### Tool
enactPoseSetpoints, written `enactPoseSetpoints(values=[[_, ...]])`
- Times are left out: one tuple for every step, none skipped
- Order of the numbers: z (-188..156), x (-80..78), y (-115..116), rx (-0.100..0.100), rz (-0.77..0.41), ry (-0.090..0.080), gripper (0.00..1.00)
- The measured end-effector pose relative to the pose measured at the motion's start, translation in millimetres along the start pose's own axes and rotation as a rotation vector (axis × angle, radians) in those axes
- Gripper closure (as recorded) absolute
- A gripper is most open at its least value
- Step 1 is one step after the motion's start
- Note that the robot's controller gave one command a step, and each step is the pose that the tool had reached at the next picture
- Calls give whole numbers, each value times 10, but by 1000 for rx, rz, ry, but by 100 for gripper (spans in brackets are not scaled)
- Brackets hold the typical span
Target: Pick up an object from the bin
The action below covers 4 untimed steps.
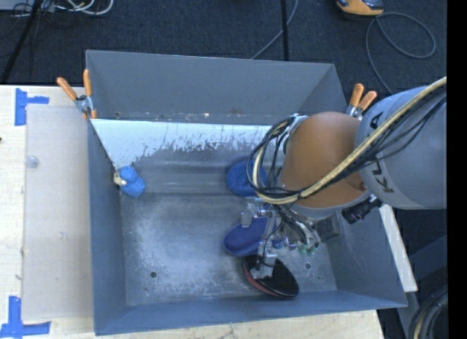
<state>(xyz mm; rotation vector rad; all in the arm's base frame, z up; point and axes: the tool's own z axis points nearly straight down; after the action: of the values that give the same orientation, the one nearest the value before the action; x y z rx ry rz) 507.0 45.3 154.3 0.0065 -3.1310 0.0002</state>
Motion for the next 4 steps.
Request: enactPoseSetpoints(values=[[-45,-16,-3,0,2,-8,0],[373,-279,-268,-1,-69,-10,0],[699,-614,-453,0,-305,-7,0],[768,-717,-542,1,-197,-15,0]])
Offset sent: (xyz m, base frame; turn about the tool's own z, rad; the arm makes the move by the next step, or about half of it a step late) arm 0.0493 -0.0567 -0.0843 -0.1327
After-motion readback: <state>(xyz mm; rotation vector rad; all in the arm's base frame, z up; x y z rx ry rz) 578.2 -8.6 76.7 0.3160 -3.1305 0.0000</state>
